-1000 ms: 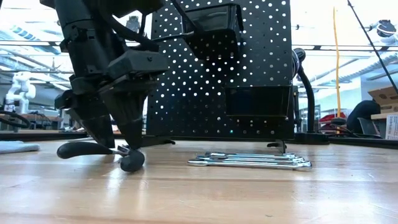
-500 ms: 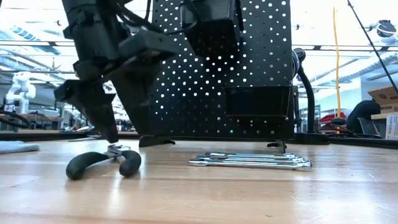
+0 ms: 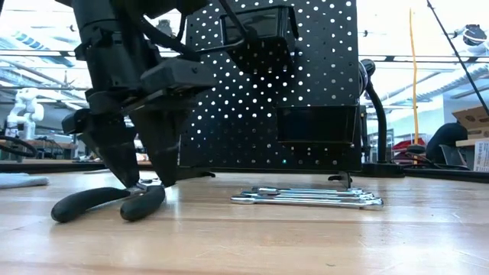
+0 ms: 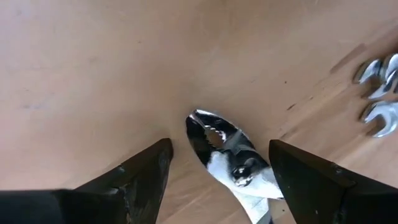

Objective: Hang tools onto peg board
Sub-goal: Hang the black pliers on the black peg board

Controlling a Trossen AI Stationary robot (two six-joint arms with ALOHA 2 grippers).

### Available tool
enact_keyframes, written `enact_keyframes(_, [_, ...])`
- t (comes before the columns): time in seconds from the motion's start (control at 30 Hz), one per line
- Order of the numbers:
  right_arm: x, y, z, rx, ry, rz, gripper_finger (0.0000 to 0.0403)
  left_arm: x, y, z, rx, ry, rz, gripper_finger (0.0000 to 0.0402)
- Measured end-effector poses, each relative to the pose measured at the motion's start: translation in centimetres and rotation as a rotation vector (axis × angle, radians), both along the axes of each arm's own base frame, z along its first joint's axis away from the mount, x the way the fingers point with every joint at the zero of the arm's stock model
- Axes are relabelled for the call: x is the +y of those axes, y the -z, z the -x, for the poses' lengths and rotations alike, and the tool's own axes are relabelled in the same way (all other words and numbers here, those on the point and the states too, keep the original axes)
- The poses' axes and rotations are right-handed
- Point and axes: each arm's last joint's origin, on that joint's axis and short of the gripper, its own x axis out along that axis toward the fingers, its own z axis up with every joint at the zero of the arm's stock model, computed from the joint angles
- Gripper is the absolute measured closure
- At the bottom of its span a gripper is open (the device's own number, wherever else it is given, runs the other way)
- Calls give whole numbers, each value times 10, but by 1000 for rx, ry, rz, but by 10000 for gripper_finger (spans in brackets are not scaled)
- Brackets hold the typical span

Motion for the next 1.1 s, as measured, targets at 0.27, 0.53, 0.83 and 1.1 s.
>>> enact_keyframes(0.27, [0, -1, 0, -9, 0, -5, 303, 1, 2, 7, 58, 30, -57, 192])
enact_keyframes(0.53, [1, -2, -1, -23, -7, 3, 303, 3, 3, 9, 96, 181, -104, 268])
enact_keyframes(0.83, [1, -2, -1, -23, -7, 3, 303, 4, 4, 10, 100, 220, -150, 286])
enact_keyframes(1.1, [1, -2, -1, -23, -7, 3, 303, 4, 3, 10, 101, 225, -139, 296])
